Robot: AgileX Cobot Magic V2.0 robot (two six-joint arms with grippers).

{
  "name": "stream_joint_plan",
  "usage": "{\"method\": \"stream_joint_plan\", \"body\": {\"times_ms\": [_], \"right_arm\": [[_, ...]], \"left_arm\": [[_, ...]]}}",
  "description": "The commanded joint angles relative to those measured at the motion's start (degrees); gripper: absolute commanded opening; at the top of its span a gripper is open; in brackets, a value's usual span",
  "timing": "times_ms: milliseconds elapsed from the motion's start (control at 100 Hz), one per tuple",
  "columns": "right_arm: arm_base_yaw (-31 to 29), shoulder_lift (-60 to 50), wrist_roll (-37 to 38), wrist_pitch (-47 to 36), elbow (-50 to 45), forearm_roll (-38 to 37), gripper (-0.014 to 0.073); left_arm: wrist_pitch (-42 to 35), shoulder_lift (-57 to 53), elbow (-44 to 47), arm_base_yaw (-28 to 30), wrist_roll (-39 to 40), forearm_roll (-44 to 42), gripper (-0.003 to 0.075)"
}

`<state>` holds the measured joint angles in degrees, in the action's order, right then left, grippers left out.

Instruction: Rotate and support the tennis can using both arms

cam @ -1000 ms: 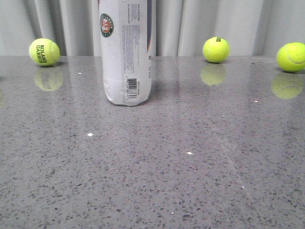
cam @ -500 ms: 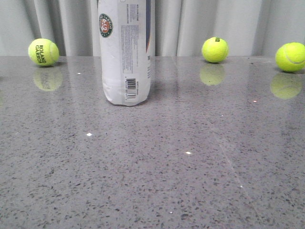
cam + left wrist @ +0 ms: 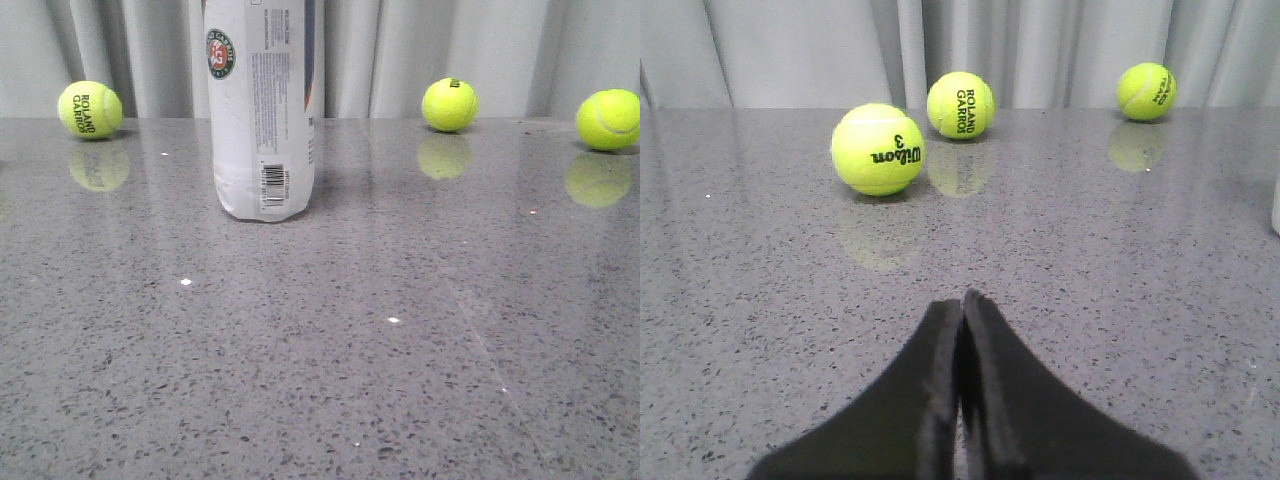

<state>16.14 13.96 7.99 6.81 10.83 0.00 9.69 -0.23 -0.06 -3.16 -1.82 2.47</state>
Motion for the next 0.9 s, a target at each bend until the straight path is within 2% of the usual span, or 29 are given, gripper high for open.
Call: {"method": "stream_joint_plan", "body": {"times_ms": [0,530,890], "right_arm": [[-2.6,-1.41,-0.18,-7.25,-0.53,-0.48,-0.0067],[-10.1,-14.67,-0.18,-10.53,-11.41,-0.48,-0.0067],[-12.54,-16.24,-0.18,-9.4,-11.45,-0.48,-0.0067]], "left_arm": [[-4.3,-1.9,2.54,0.06,0.65,0.47,-0.002],[-4.3,-1.9,2.54,0.06,0.65,0.47,-0.002],[-4.3,-1.9,2.54,0.06,0.65,0.47,-0.002]]}}
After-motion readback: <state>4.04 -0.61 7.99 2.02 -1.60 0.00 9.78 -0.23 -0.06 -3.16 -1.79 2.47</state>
